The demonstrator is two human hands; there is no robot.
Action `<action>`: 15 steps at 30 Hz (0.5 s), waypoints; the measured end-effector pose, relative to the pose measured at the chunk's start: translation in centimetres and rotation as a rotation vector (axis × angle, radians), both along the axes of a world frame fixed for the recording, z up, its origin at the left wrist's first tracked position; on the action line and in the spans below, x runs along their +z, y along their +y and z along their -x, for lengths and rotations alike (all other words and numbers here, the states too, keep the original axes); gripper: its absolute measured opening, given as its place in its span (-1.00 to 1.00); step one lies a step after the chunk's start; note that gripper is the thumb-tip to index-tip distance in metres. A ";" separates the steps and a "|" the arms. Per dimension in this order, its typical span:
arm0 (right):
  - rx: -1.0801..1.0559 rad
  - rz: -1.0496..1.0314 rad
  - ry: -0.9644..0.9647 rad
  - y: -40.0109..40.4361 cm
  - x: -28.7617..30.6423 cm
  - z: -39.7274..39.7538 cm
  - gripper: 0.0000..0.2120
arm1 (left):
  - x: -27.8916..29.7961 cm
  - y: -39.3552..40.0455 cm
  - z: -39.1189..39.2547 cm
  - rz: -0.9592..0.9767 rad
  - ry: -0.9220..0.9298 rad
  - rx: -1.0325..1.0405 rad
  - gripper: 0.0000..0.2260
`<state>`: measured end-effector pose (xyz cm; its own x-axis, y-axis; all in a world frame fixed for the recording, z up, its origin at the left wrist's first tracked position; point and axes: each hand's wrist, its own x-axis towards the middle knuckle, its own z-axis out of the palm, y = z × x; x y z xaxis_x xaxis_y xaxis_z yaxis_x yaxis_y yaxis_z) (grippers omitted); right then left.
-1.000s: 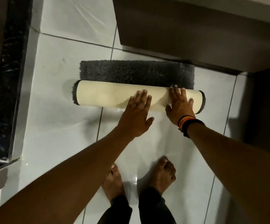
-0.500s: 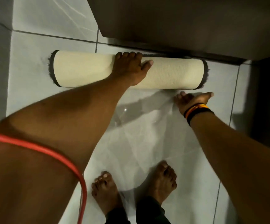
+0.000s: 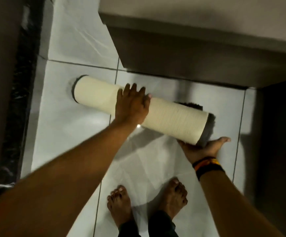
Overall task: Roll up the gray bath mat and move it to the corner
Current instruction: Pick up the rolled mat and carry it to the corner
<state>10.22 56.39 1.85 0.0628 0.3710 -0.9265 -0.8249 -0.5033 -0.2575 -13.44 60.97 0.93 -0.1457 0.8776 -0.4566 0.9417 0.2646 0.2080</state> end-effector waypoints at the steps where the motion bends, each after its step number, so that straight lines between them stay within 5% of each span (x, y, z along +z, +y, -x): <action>1: 0.037 -0.003 0.005 -0.6 1.7 0.5 -0.01 | 1.8 -1.9 -0.5 -0.013 -0.018 0.092 -0.47; 8: 0.412 -0.098 -0.112 -1.5 13.4 6.7 0.08 | 18.4 -12.3 -5.8 -0.081 -0.673 0.737 -0.38; 15: 0.973 -0.433 -0.348 1.0 25.9 16.5 -0.19 | 29.4 -8.6 0.8 -0.347 -0.830 1.227 -0.37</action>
<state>-6.26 57.35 27.78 -0.1986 0.6904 -0.6956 0.0220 -0.7064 -0.7074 -14.25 52.35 30.35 -0.6564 0.4863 -0.5767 -0.2284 0.6005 0.7663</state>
